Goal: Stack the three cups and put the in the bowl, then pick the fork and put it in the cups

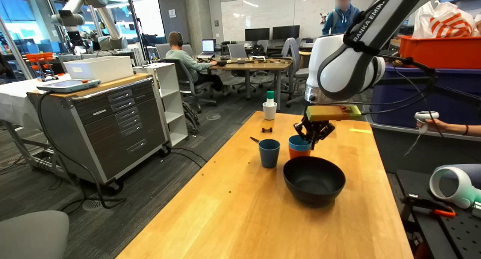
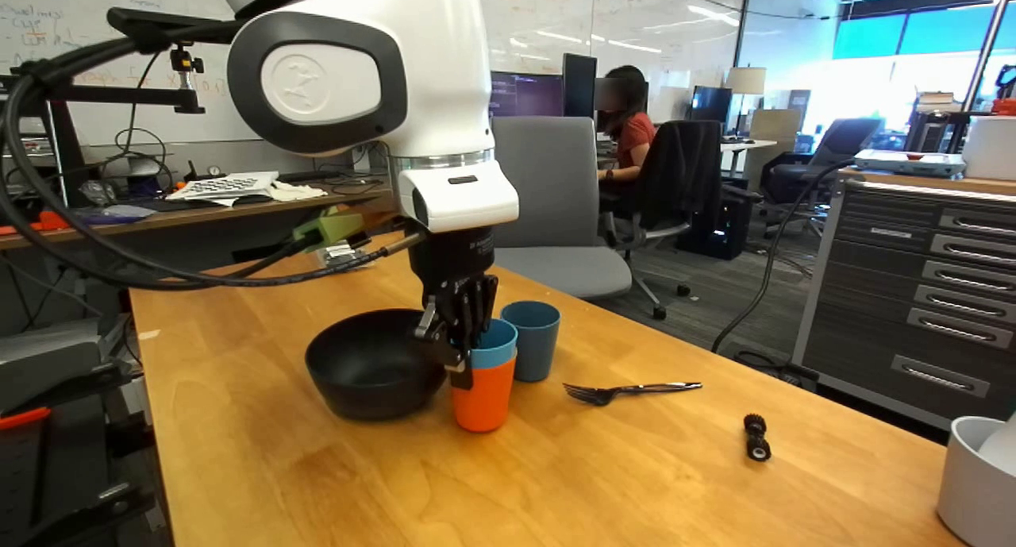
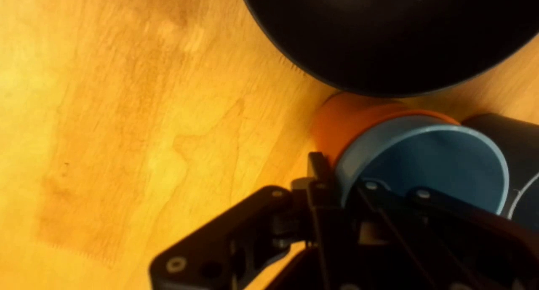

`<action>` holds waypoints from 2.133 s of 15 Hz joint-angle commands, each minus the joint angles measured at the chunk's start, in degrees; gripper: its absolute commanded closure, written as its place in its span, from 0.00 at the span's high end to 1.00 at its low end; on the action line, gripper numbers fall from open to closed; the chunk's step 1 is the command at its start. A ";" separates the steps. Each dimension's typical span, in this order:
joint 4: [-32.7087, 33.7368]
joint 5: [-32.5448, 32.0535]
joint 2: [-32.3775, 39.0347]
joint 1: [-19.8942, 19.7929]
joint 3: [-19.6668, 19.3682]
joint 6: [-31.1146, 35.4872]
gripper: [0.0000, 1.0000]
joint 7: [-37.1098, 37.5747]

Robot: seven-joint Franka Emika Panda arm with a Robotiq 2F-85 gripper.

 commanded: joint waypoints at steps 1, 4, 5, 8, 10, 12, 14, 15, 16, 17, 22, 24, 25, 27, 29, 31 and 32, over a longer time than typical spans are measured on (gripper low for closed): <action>0.36 0.17 0.66 1.74 -1.65 0.71 0.02 0.81; 0.10 0.32 0.27 1.66 -1.62 0.33 0.02 0.56; -0.16 0.38 -0.21 1.63 -1.54 -0.06 0.02 0.35; -1.27 0.10 -2.57 1.69 -1.50 -1.32 0.02 -0.28; -2.21 0.25 -4.62 1.60 -1.24 -2.45 0.02 -0.75; -3.42 0.41 -7.39 1.52 -0.92 -3.36 0.02 -1.23; -4.68 -0.10 -10.20 1.60 -0.83 -3.78 0.02 -1.03; -5.27 -0.45 -11.67 1.58 -0.77 -4.25 0.02 -0.83; -5.81 -0.90 -13.05 1.52 -0.71 -4.62 0.02 -0.50; -6.24 -1.51 -14.46 1.43 -0.67 -4.94 0.02 0.07; -5.14 -0.84 -19.65 0.51 1.01 -10.13 0.02 0.28; -3.66 0.10 -20.72 0.34 1.73 -12.22 0.02 -0.04; -2.70 0.86 -20.90 0.34 2.08 -12.97 0.02 -0.36; -0.76 1.43 -20.51 0.35 2.71 -12.91 0.02 -0.07; 1.49 1.60 -19.34 0.49 3.33 -13.12 0.02 0.59; 3.80 1.67 -18.11 0.60 3.80 -13.90 0.02 1.43; 4.77 1.59 -17.60 0.64 3.99 -14.11 0.02 1.81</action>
